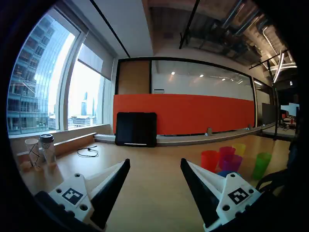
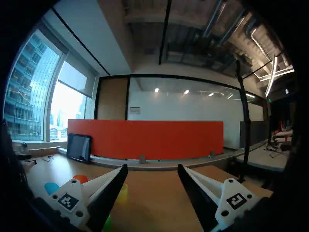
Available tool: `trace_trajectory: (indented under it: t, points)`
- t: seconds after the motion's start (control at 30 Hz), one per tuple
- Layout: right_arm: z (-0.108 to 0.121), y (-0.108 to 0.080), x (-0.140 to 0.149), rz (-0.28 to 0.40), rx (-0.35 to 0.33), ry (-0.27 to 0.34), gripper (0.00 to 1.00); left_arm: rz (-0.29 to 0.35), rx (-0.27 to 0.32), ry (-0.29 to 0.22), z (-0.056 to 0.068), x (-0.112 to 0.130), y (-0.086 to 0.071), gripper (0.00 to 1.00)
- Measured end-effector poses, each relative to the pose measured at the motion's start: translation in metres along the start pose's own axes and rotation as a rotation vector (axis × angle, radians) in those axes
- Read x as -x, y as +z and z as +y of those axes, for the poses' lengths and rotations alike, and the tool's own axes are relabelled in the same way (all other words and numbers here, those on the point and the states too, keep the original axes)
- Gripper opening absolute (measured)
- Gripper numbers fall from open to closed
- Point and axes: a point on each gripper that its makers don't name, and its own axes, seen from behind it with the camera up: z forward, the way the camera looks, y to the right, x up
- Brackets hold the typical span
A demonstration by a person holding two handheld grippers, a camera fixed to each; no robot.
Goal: Pour water
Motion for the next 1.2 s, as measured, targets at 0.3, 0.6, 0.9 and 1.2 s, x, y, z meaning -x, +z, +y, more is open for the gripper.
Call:
trace_trajectory:
  t: [0.3,0.6,0.9,1.2]
  points:
    - [-0.002,0.002,0.002,-0.001,-0.005,0.004,1.00,-0.023,0.006,0.013,0.001,0.006,0.004,0.97]
    - [-0.002,0.002,0.001,0.000,-0.008,0.006,1.00,-0.024,0.006,0.015,0.001,0.006,0.005,0.97]
    - [-0.006,-0.001,0.004,-0.006,-0.034,-0.002,1.00,-0.025,0.006,0.017,0.001,0.006,0.005,0.97]
    - [-0.002,0.000,0.012,-0.006,-0.041,-0.012,1.00,-0.025,0.006,0.017,0.001,0.006,0.005,0.97]
